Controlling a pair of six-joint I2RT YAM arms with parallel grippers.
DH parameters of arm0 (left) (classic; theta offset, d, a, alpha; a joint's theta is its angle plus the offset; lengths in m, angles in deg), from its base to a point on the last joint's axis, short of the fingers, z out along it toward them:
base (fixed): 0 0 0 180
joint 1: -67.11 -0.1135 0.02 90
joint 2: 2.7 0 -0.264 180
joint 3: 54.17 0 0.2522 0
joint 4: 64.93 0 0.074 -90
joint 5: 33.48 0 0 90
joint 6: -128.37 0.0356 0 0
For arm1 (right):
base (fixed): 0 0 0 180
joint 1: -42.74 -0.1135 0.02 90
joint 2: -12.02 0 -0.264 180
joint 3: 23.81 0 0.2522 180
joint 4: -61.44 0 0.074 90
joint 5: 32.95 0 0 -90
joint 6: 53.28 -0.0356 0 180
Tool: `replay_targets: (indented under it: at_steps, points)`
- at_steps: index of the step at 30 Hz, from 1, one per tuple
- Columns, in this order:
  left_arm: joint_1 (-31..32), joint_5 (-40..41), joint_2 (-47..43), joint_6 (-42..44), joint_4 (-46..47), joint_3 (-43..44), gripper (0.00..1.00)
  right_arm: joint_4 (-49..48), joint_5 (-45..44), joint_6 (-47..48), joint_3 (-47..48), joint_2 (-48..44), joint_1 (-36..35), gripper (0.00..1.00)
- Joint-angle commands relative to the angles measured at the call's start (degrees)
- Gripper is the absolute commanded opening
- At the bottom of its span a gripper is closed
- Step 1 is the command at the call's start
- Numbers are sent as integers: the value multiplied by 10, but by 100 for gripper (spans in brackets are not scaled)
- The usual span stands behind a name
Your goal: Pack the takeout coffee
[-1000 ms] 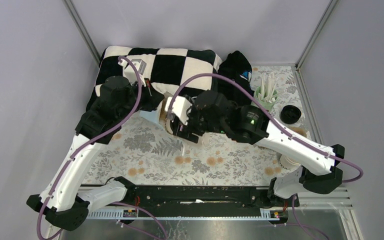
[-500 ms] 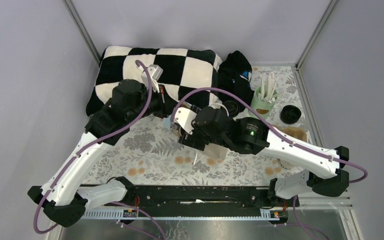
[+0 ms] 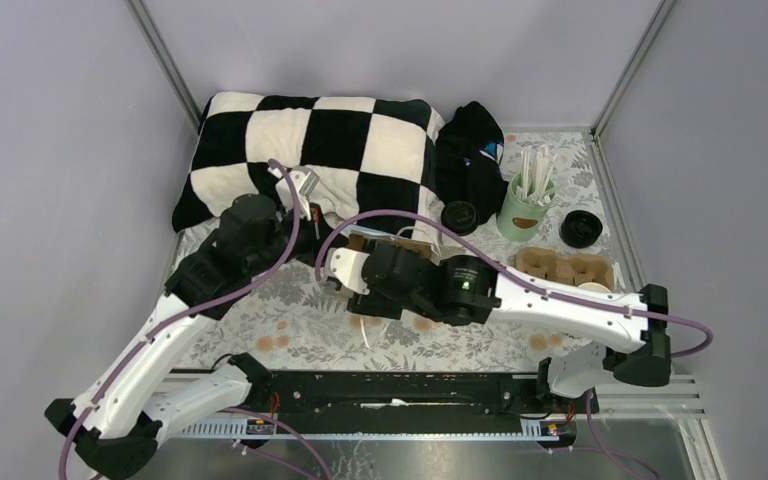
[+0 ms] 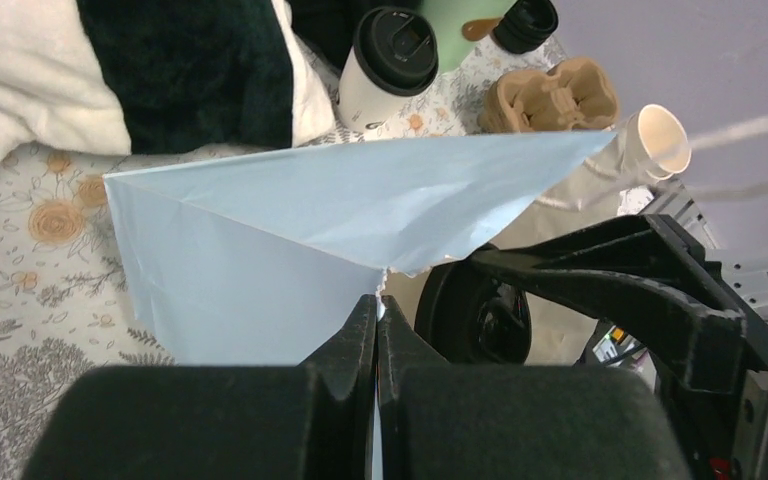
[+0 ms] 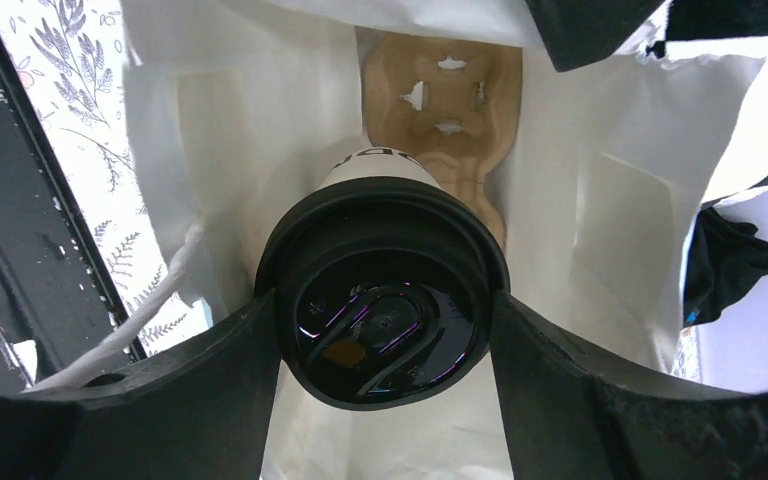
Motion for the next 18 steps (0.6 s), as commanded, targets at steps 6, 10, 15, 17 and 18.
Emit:
replay_targets:
  at_steps: [6,10,15,17,18]
  points:
    - [1,61,-138,14,88,-127,0,11,-61,16,50,81,-44,31]
    - [1,68,-198,4,101,-185,0,53,-48,32,99,123,-59,32]
    - [1,73,-255,-3,101,-229,0,82,-83,66,121,136,-61,31]
    - [1,72,-266,-4,98,-237,0,85,-100,91,119,131,-61,31]
    - [1,72,-269,-4,95,-240,0,86,-106,102,118,128,-61,31]
